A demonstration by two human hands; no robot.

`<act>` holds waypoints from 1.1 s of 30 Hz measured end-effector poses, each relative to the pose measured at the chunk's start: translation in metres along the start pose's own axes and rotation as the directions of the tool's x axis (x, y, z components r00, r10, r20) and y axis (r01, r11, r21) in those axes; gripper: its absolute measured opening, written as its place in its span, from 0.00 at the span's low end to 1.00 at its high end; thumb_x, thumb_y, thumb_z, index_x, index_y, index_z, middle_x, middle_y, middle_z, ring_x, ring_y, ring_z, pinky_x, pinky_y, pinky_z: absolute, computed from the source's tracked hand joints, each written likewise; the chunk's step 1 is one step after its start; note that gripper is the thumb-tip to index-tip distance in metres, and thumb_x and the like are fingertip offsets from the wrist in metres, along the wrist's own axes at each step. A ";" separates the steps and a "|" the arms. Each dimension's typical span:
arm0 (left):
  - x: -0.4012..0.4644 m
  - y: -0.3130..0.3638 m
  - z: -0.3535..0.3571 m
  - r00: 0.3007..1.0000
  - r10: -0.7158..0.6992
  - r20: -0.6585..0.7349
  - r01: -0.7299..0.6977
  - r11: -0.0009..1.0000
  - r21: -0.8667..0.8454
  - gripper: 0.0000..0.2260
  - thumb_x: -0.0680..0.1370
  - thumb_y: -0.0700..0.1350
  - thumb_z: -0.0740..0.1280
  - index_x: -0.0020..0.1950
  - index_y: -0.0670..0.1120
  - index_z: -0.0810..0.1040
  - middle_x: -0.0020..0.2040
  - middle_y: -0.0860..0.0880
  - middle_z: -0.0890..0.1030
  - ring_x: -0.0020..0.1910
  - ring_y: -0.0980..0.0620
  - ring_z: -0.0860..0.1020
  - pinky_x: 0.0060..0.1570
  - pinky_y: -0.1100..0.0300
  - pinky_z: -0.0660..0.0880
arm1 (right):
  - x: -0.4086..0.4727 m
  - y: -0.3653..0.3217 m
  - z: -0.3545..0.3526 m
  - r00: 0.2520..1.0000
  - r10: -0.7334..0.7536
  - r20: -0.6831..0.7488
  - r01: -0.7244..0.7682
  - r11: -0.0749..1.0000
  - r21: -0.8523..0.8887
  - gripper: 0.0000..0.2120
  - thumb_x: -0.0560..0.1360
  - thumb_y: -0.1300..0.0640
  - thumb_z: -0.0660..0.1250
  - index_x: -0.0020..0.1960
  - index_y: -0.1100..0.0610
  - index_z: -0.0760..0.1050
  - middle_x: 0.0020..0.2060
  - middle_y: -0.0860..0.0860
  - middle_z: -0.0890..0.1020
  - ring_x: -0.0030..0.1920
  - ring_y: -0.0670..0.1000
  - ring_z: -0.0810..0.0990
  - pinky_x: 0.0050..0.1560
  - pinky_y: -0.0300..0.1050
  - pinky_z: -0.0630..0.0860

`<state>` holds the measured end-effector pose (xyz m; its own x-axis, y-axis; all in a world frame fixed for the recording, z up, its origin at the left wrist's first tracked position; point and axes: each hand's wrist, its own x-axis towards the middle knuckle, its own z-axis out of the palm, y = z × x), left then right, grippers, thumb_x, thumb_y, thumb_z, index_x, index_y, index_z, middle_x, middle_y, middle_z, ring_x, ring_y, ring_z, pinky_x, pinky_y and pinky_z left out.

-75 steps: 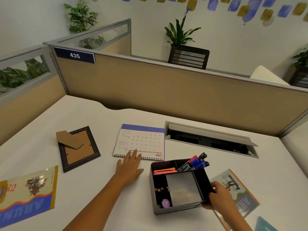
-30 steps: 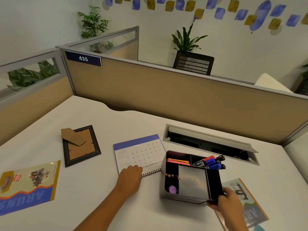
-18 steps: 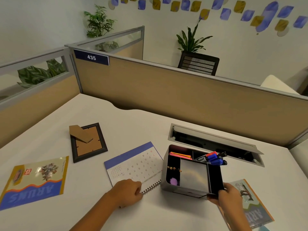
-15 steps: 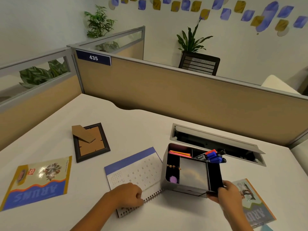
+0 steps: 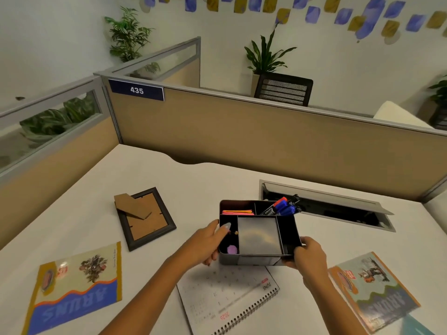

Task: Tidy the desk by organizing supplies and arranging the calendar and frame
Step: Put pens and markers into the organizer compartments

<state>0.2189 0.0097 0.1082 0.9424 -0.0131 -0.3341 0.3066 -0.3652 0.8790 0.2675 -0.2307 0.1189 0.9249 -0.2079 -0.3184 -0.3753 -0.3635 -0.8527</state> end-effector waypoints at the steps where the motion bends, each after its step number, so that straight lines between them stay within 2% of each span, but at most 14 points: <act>1: 0.003 -0.001 -0.007 1.000 0.021 -0.020 -0.021 1.000 -0.006 0.18 0.78 0.64 0.52 0.64 0.61 0.66 0.30 0.46 0.77 0.27 0.53 0.73 0.29 0.61 0.72 | 0.002 -0.005 0.007 1.000 -0.010 -0.003 0.010 1.000 -0.002 0.16 0.73 0.74 0.56 0.57 0.63 0.72 0.47 0.62 0.79 0.40 0.61 0.82 0.41 0.55 0.82; 4: 0.017 0.001 -0.028 0.999 0.027 -0.045 -0.029 0.998 -0.050 0.13 0.79 0.62 0.51 0.54 0.62 0.71 0.28 0.46 0.76 0.23 0.53 0.71 0.28 0.60 0.70 | 0.013 -0.021 0.027 1.000 -0.025 -0.007 0.025 1.000 -0.003 0.14 0.74 0.73 0.56 0.56 0.63 0.72 0.47 0.61 0.79 0.41 0.61 0.82 0.44 0.57 0.81; 7: 0.042 0.004 -0.051 0.995 -0.019 -0.102 0.011 0.996 -0.087 0.20 0.80 0.58 0.52 0.42 0.49 0.77 0.28 0.44 0.75 0.24 0.52 0.70 0.33 0.56 0.71 | 0.034 -0.035 0.050 1.000 -0.011 -0.022 0.011 1.000 -0.008 0.12 0.75 0.72 0.57 0.56 0.62 0.71 0.48 0.60 0.78 0.44 0.62 0.82 0.47 0.59 0.81; 8: 0.053 0.004 -0.059 0.993 -0.011 -0.116 0.003 0.997 -0.075 0.17 0.81 0.56 0.53 0.48 0.49 0.78 0.28 0.44 0.75 0.24 0.52 0.70 0.33 0.56 0.72 | 0.042 -0.040 0.058 0.999 -0.009 -0.031 0.008 1.000 -0.018 0.12 0.75 0.71 0.58 0.57 0.62 0.71 0.50 0.60 0.78 0.46 0.62 0.81 0.49 0.59 0.80; 9: 0.063 0.003 -0.066 0.993 0.011 -0.121 -0.015 0.999 -0.036 0.14 0.82 0.53 0.53 0.59 0.53 0.75 0.29 0.45 0.76 0.25 0.52 0.71 0.31 0.59 0.72 | 0.050 -0.044 0.066 0.999 -0.011 -0.040 0.010 1.000 -0.028 0.12 0.76 0.70 0.59 0.58 0.62 0.71 0.52 0.60 0.79 0.48 0.62 0.81 0.50 0.58 0.80; 10: 0.074 0.004 -0.074 0.991 0.036 -0.130 -0.033 0.999 0.023 0.15 0.82 0.51 0.53 0.69 0.55 0.68 0.30 0.45 0.76 0.26 0.53 0.72 0.29 0.61 0.72 | 0.059 -0.049 0.074 0.999 -0.016 -0.048 0.014 0.999 -0.040 0.13 0.76 0.69 0.59 0.59 0.62 0.71 0.54 0.60 0.78 0.50 0.62 0.80 0.51 0.58 0.80; 12: 0.096 0.004 -0.089 0.990 0.058 -0.131 -0.044 0.993 0.108 0.19 0.82 0.48 0.54 0.74 0.53 0.60 0.32 0.46 0.77 0.28 0.53 0.73 0.28 0.63 0.73 | 0.077 -0.058 0.088 0.998 -0.020 -0.053 0.017 0.998 -0.058 0.15 0.76 0.69 0.59 0.62 0.62 0.70 0.55 0.60 0.77 0.52 0.62 0.79 0.52 0.58 0.79; 16: 0.139 0.003 -0.111 0.998 0.029 -0.064 -0.021 0.993 0.119 0.21 0.82 0.46 0.54 0.76 0.51 0.57 0.33 0.44 0.78 0.28 0.51 0.75 0.32 0.61 0.76 | 0.112 -0.074 0.110 0.998 -0.018 -0.060 0.015 0.999 -0.048 0.09 0.75 0.69 0.58 0.54 0.62 0.72 0.51 0.60 0.79 0.48 0.61 0.80 0.49 0.58 0.80; 21: 0.179 -0.001 -0.124 0.993 0.058 -0.105 -0.040 0.985 0.169 0.23 0.81 0.43 0.57 0.76 0.51 0.57 0.36 0.44 0.77 0.31 0.51 0.76 0.32 0.63 0.75 | 0.147 -0.090 0.133 0.997 0.010 -0.075 -0.013 0.999 -0.031 0.06 0.76 0.68 0.57 0.48 0.59 0.69 0.49 0.59 0.77 0.48 0.62 0.80 0.50 0.58 0.80; 25: 0.202 -0.005 -0.129 0.982 0.093 -0.164 -0.051 0.969 0.243 0.23 0.80 0.42 0.59 0.75 0.49 0.59 0.40 0.43 0.78 0.34 0.51 0.77 0.33 0.64 0.75 | 0.170 -0.097 0.145 0.999 0.034 -0.037 -0.034 0.999 0.001 0.07 0.76 0.69 0.58 0.47 0.59 0.71 0.49 0.59 0.79 0.47 0.62 0.82 0.48 0.57 0.81; 28: 0.215 -0.008 -0.129 0.975 0.109 -0.193 -0.052 0.959 0.280 0.21 0.80 0.43 0.59 0.73 0.48 0.62 0.42 0.41 0.78 0.36 0.50 0.77 0.36 0.60 0.76 | 0.182 -0.096 0.151 0.997 0.080 -0.021 -0.079 0.997 0.014 0.06 0.76 0.68 0.60 0.48 0.59 0.71 0.48 0.58 0.79 0.47 0.62 0.82 0.48 0.56 0.81; 30: 0.222 -0.010 -0.128 0.975 0.107 -0.196 -0.041 0.948 0.315 0.21 0.80 0.44 0.59 0.73 0.47 0.62 0.42 0.44 0.77 0.37 0.52 0.76 0.36 0.62 0.75 | 0.187 -0.093 0.154 0.994 0.106 -0.017 -0.106 0.994 -0.001 0.07 0.76 0.68 0.61 0.52 0.60 0.70 0.50 0.57 0.78 0.49 0.62 0.81 0.50 0.56 0.81; 33: 0.229 -0.012 -0.126 0.975 0.106 -0.194 -0.040 0.947 0.319 0.20 0.80 0.45 0.59 0.73 0.48 0.63 0.41 0.46 0.77 0.37 0.52 0.76 0.35 0.64 0.74 | 0.189 -0.087 0.155 0.992 0.125 -0.017 -0.125 0.992 0.000 0.07 0.76 0.68 0.62 0.51 0.59 0.67 0.50 0.56 0.75 0.52 0.62 0.80 0.52 0.56 0.80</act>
<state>0.4479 0.1287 0.0640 0.9775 0.1290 -0.1666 0.2104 -0.6421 0.7372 0.4850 -0.0978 0.0689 0.8694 -0.2672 -0.4157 -0.4882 -0.3341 -0.8062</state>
